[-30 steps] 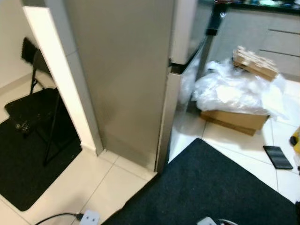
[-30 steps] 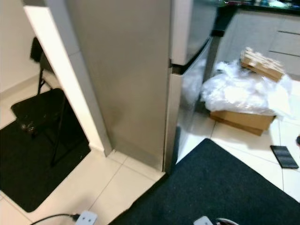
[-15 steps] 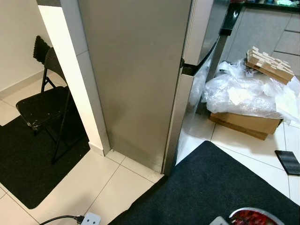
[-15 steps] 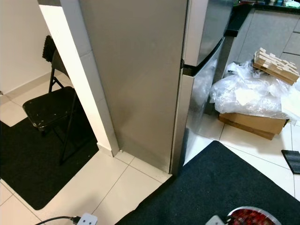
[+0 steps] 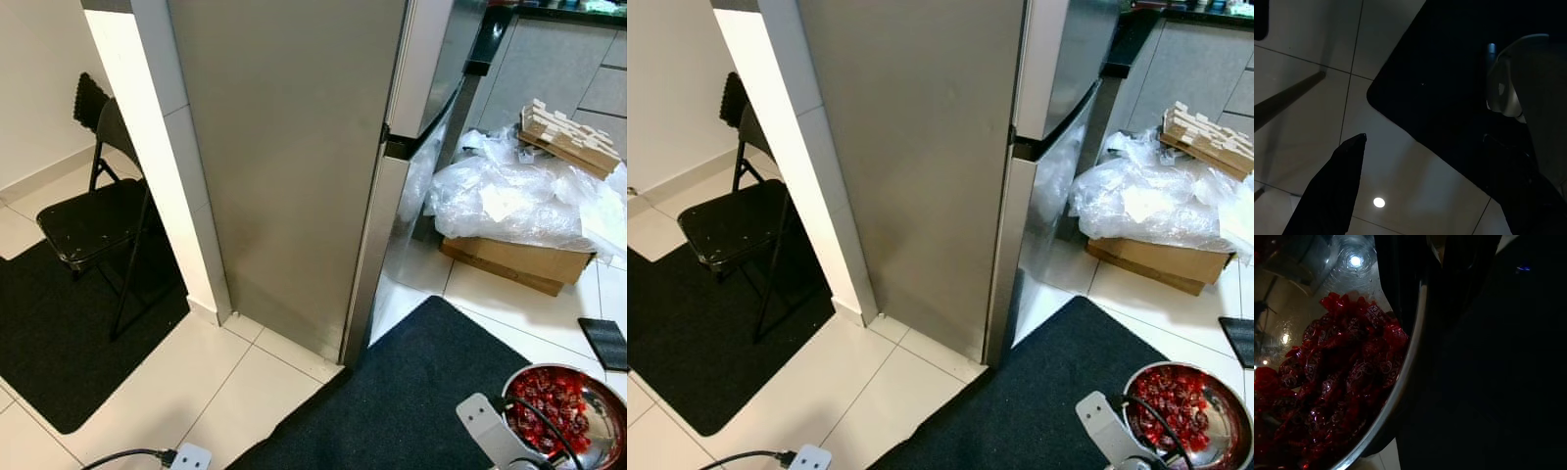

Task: Restocking fridge

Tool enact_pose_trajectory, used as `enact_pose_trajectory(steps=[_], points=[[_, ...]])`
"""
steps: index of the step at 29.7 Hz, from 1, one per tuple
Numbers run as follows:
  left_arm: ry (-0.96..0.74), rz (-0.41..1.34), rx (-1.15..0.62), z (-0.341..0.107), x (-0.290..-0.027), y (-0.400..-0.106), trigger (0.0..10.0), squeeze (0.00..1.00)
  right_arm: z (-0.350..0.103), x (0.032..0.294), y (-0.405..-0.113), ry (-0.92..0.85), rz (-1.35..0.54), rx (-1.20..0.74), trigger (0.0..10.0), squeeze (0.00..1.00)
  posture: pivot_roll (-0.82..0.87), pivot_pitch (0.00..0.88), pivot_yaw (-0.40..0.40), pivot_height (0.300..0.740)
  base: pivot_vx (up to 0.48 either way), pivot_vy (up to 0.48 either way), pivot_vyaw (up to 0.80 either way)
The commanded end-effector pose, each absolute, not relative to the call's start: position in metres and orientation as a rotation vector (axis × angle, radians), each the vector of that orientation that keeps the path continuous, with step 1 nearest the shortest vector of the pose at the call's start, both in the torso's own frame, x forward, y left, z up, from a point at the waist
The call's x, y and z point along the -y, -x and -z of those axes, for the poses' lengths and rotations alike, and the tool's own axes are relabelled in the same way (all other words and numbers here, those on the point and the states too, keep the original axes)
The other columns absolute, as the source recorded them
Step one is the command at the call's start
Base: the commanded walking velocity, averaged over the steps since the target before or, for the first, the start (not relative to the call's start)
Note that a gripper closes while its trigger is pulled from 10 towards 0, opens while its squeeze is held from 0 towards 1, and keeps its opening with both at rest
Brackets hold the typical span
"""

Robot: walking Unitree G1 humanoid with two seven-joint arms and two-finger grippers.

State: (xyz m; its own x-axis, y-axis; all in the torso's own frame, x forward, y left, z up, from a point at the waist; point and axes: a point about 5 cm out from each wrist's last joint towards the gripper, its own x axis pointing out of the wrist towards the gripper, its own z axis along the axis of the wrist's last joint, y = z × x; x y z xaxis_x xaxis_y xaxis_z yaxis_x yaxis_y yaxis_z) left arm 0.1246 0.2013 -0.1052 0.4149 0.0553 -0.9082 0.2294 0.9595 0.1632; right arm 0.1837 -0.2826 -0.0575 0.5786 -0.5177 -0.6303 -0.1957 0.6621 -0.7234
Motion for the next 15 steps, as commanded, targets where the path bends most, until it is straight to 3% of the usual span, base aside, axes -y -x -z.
enact_pose_trajectory(steps=[1, 10, 15], points=[[-0.29, 0.107, -1.143, 0.1051, -0.2044, -0.1235, 10.0, 0.0, 0.058, 0.2779, -0.1854, 0.843, 0.23, -0.943, 10.0, 0.0, 0.01, 0.0, -0.001, 0.74, 0.0, 0.0, 0.0], [-0.296, 0.108, -1.135, 0.1044, -0.2035, -0.1259, 10.0, 0.0, 0.0613, 0.2745, -0.1818, 0.816, 0.223, -0.955, 10.0, 0.0, 0.01, 0.0, -0.001, 0.74, 0.0, 0.0, 0.0], [-0.299, 0.11, -1.134, 0.1045, -0.2026, -0.1262, 10.0, 0.0, 0.061, 0.275, -0.1825, 0.817, 0.218, -0.958, 10.0, 0.0, 0.01, 0.0, -0.001, 0.74, 0.0, 0.0, -0.64]])
